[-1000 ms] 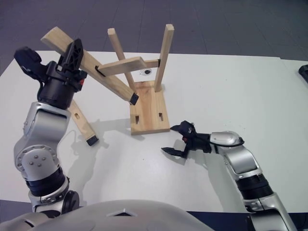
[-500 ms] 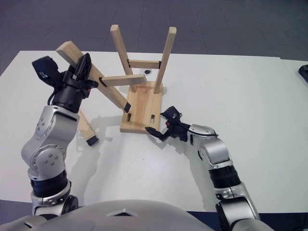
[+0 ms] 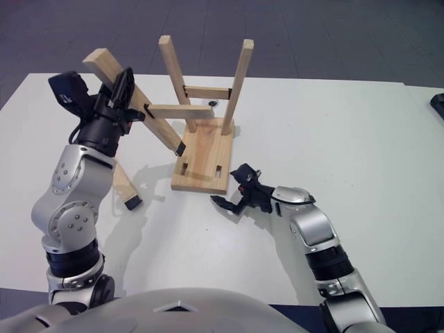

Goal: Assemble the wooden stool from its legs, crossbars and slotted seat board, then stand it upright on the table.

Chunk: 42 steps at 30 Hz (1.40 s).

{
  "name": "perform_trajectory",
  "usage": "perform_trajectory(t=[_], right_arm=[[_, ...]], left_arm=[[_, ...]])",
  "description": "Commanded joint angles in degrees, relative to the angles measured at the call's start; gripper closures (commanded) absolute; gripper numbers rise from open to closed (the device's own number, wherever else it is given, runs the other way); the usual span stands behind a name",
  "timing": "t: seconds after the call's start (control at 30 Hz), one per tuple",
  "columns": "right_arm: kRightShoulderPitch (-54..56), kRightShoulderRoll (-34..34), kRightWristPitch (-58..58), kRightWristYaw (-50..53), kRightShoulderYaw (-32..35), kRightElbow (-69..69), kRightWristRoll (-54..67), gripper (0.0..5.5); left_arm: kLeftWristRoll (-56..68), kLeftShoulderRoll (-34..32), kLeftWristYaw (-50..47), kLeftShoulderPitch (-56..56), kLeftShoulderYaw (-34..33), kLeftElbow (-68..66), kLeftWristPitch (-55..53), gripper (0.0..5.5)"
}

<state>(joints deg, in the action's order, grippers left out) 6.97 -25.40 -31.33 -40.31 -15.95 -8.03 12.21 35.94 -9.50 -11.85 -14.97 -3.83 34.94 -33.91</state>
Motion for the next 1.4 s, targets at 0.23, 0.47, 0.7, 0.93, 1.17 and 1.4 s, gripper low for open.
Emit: perform_trajectory(t=[0.23,0.47,0.7,0.93,1.17,1.4], right_arm=[[4.43,5.0,1.24,7.98,0.05,7.8,-5.52,0.1],[4.57,6.8,1.32,9.08,-0.11,8.31,-5.59,0.1],[3.37,8.24,0.64,10.09,-0.45,7.34,-5.67,0.1],[3.96,9.61,0.53,10.5,-0.31,7.9,-5.98,0.1],[3.93,10.0,0.18,10.59,-0.38,7.94,-6.21,0.1],[3.51,10.5,-0.22,10.97,-0.56,7.91,-6.35,0.1]], left_arm=[[-3.0,0.76,2.19,-0.63,1.27,-1.93,-1.26,4.45],[-7.28,3.32,2.52,1.7,1.92,-5.07,1.33,4.45],[-14.87,4.63,3.83,5.98,5.35,-8.31,5.98,4.45],[-17.28,7.19,4.68,6.99,4.55,-13.12,10.67,4.45],[-15.88,10.67,3.88,6.68,2.4,-15.67,11.04,4.46],[-14.75,12.45,1.97,3.6,0.35,-15.0,7.33,4.46]])
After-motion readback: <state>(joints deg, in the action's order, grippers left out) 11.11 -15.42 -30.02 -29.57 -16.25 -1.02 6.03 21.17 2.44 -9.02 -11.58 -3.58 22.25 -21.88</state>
